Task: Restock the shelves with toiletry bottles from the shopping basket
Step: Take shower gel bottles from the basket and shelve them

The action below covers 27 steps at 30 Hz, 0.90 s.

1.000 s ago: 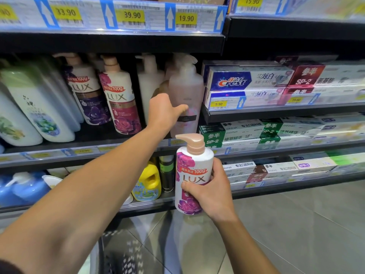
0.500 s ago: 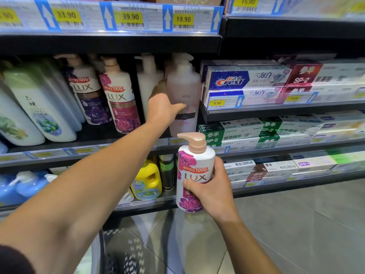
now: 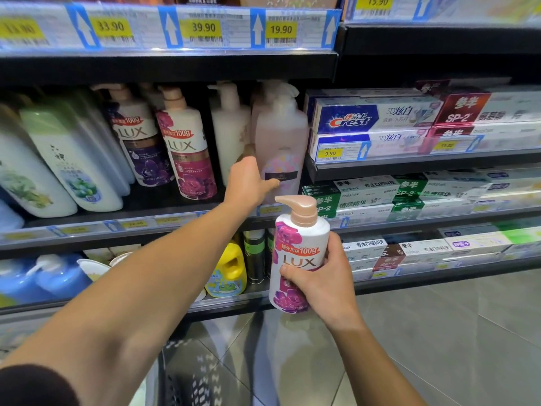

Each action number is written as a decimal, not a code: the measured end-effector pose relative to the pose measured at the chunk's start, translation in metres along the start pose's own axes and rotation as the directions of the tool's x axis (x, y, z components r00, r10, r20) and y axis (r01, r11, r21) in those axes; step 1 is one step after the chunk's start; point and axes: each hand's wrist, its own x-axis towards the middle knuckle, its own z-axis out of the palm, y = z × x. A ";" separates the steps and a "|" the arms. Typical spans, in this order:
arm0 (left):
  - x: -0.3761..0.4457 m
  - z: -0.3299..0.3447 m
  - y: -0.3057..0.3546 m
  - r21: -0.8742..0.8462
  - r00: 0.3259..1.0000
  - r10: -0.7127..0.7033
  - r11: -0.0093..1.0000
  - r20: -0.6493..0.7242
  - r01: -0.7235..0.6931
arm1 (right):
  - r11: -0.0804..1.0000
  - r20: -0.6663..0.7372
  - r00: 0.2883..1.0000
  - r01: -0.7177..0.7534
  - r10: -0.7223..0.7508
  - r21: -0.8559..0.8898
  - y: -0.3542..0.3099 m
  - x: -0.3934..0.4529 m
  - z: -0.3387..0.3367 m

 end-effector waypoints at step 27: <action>0.001 -0.005 0.008 0.036 1.000 -0.028 0.999 0.004 0.028 | 0.999 -0.019 1.000 0.013 -0.013 0.033 0.001 0.004 -0.002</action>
